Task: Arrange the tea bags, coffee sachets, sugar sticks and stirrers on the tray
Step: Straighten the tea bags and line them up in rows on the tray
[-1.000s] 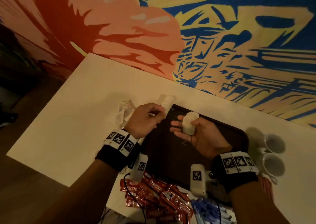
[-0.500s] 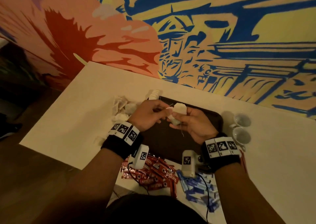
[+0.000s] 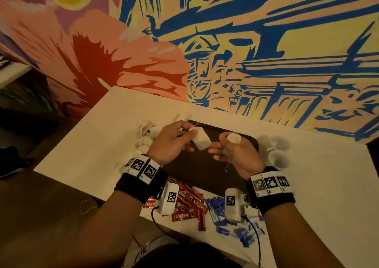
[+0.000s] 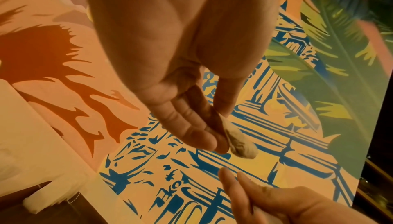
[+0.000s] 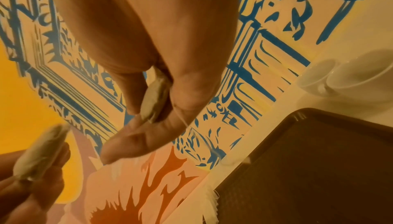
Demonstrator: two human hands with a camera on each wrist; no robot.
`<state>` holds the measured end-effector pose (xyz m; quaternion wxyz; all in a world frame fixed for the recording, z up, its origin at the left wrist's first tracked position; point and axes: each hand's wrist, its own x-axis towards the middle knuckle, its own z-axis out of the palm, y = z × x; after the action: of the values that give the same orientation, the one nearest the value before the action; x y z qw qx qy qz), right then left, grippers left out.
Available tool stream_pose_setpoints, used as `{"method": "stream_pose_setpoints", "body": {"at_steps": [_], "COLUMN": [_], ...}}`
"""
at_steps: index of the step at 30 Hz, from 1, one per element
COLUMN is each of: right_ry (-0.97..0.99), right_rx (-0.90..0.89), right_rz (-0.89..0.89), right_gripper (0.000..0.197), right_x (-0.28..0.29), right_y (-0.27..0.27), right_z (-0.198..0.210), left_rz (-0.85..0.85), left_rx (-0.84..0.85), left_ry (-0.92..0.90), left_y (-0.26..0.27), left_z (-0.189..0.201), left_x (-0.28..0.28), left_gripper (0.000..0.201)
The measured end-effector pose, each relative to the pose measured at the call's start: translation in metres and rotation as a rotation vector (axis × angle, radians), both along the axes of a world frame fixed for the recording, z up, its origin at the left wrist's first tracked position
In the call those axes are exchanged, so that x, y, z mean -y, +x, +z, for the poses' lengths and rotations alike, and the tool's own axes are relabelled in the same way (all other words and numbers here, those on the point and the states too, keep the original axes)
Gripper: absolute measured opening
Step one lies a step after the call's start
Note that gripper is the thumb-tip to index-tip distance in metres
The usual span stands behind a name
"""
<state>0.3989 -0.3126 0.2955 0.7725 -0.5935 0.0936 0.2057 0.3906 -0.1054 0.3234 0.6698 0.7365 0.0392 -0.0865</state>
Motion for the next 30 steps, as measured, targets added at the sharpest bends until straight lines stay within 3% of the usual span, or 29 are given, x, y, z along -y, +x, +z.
{"method": "stream_pose_setpoints", "body": {"at_steps": [4, 7, 12, 15, 19, 26, 30], "right_ry": [-0.108, -0.080, -0.322, -0.347, -0.435, -0.398, -0.410], "right_rx": [0.136, 0.174, 0.333, 0.352, 0.403, 0.400, 0.371], "right_rz": [0.091, 0.169, 0.297, 0.286, 0.347, 0.430, 0.370], "right_gripper": [0.023, 0.024, 0.029, 0.018, 0.026, 0.028, 0.026], "right_x": [-0.002, -0.011, -0.020, -0.022, -0.033, -0.058, -0.070], "right_y": [-0.006, -0.007, 0.008, 0.021, 0.042, 0.068, 0.078], "right_z": [0.006, 0.019, 0.029, 0.032, 0.036, 0.033, 0.028], "left_rz": [-0.010, -0.024, -0.069, -0.065, -0.150, -0.197, -0.251], "left_rx": [0.029, 0.057, 0.114, 0.133, 0.138, 0.201, 0.203], "left_ry": [0.033, 0.042, 0.076, 0.132, 0.190, 0.327, 0.553], "left_y": [-0.009, -0.010, 0.003, 0.016, 0.033, 0.069, 0.087], "left_z": [0.004, 0.010, 0.022, 0.028, 0.036, 0.043, 0.042], "left_x": [0.001, 0.002, -0.006, -0.015, -0.032, -0.062, -0.076], "left_gripper": [0.007, 0.005, 0.007, 0.014, 0.022, 0.012, 0.010]}}
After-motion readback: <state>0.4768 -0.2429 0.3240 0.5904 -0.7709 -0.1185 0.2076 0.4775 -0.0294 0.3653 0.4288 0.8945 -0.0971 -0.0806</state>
